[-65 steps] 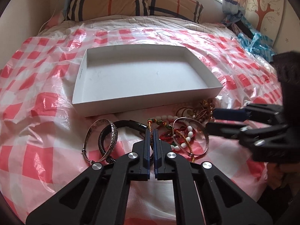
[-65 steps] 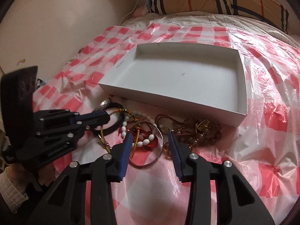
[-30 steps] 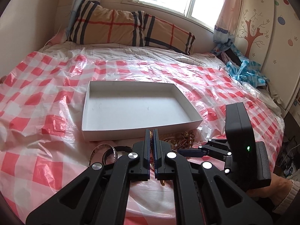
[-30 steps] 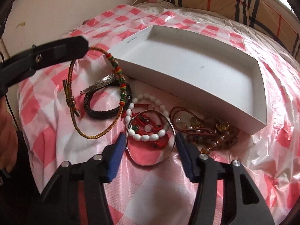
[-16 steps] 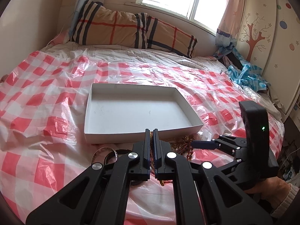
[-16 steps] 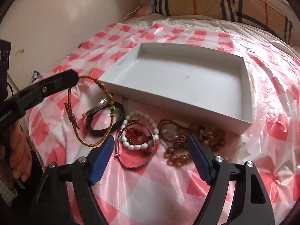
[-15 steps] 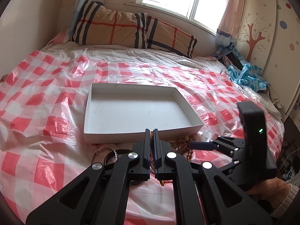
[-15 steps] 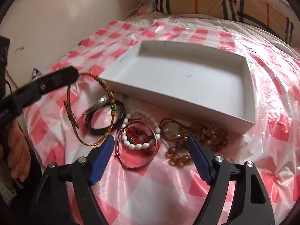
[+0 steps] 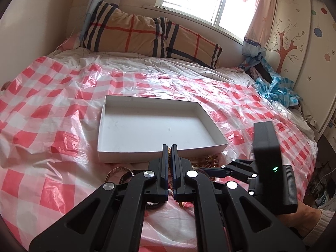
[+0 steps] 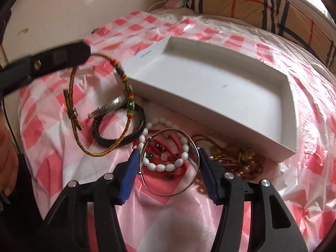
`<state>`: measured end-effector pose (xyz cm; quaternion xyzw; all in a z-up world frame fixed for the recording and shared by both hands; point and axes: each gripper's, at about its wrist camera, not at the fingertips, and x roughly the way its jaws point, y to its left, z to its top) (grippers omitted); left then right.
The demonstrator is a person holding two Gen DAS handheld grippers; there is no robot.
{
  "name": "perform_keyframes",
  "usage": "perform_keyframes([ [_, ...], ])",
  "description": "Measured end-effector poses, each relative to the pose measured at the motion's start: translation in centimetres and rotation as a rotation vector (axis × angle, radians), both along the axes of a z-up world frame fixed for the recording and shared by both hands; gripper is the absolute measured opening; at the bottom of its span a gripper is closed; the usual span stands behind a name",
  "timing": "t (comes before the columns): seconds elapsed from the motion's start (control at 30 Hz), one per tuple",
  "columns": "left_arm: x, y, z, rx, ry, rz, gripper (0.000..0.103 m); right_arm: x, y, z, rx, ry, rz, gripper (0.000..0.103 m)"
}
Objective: Organize jewelry
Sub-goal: 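Lower both bracelets into the white box and open both tools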
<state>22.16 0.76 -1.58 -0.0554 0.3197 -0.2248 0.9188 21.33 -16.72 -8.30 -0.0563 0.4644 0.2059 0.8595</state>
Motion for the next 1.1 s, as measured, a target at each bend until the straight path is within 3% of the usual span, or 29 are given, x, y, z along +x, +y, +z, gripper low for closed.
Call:
perform_keyframes([
  [0.2,1.5,-1.1,0.8,0.000,-0.010,-0.016,0.003,1.3,-3.6,2.9,0.104,-0.077,-0.126,0.055],
  [0.37,3.9,-2.5,1.0,0.005,-0.019,-0.021,0.003,4.6,-5.0,3.9,0.109,-0.106,-0.180,0.055],
  [0.87,9.1,-4.0,-0.8,-0.012,-0.004,0.037,0.003,9.4,-4.7,2.2,0.087,-0.130,-0.191,0.056],
  [0.93,9.7,-3.8,-1.2,-0.003,-0.001,0.075,0.003,10.0,-4.7,1.9,0.071,-0.135,-0.205,0.062],
  [0.97,10.2,-3.7,-1.6,0.008,0.016,0.083,0.005,10.2,-4.7,1.6,0.063,-0.131,-0.213,0.072],
  [1.03,10.7,-3.7,-2.4,0.058,0.040,0.114,0.015,10.3,-4.9,1.4,0.052,-0.130,-0.220,0.073],
  [1.1,11.0,-3.6,-2.9,0.099,0.059,0.143,0.032,10.2,-4.9,1.4,0.044,-0.128,-0.217,0.073],
])
